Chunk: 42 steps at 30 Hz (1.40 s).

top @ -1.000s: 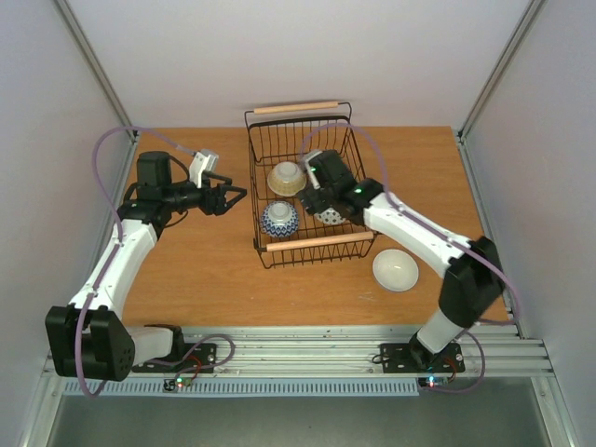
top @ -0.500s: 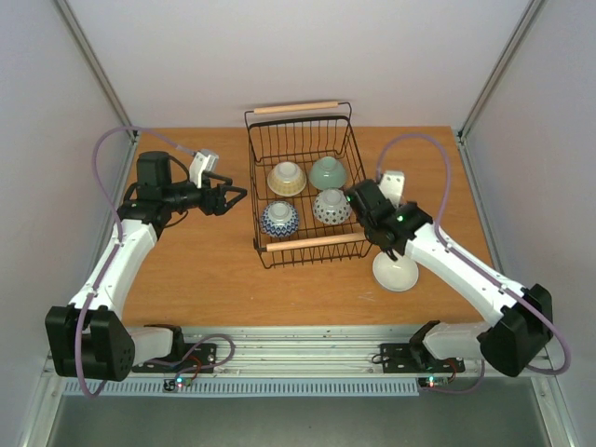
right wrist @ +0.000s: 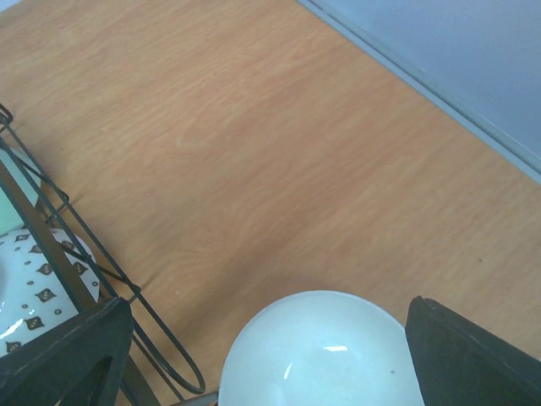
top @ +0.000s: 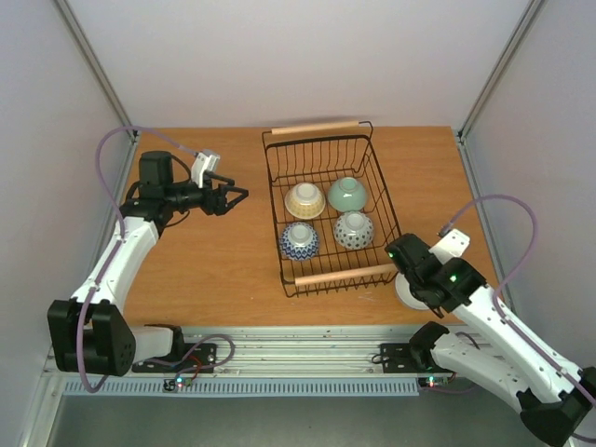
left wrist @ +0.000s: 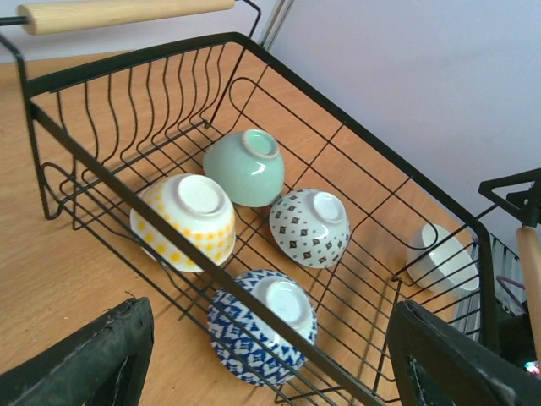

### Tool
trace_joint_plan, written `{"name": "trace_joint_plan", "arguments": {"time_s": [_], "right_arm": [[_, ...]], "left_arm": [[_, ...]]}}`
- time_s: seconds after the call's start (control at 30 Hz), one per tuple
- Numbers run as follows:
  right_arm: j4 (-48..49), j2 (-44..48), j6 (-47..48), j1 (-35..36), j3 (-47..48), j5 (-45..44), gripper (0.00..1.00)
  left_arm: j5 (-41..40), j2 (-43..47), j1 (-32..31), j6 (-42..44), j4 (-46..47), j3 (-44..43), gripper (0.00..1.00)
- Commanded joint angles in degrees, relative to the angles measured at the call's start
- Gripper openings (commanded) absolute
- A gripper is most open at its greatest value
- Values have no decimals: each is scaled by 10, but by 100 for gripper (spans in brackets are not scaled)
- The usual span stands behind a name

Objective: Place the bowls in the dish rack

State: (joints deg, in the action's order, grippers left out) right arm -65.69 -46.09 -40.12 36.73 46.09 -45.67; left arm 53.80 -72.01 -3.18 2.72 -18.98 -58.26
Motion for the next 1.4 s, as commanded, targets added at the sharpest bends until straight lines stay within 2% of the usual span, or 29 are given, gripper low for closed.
{"name": "trace_joint_plan", "arguments": {"time_s": [0.0, 0.23, 0.43, 0.67, 0.73, 0.87, 1.0, 1.13, 1.37], "right_arm": [[-54, 47, -6, -2, -20, -26, 90], [12, 16, 65, -2, -14, -8, 91], [123, 11, 162, -2, -18, 15, 92], [113, 81, 192, -2, 8, -47, 93], [72, 107, 160, -2, 11, -75, 93], [-108, 125, -35, -2, 36, -120, 93], [-200, 120, -108, -2, 42, -116, 93], [-208, 118, -115, -2, 26, -78, 93], [-166, 114, -105, -2, -27, -42, 92]], "left_arm": [[13, -12, 2, -7, 28, 3, 76], [10, -21, 2, -7, 26, 1, 76], [7, -23, 3, -5, 24, 1, 76], [10, -22, 3, -3, 22, 1, 77], [12, -25, 3, -2, 23, 0, 77], [14, -29, 3, -3, 21, -1, 77], [16, -29, 3, -4, 21, -2, 77], [16, -25, 2, -4, 20, -2, 77], [16, -17, 3, -4, 20, -1, 76]]}}
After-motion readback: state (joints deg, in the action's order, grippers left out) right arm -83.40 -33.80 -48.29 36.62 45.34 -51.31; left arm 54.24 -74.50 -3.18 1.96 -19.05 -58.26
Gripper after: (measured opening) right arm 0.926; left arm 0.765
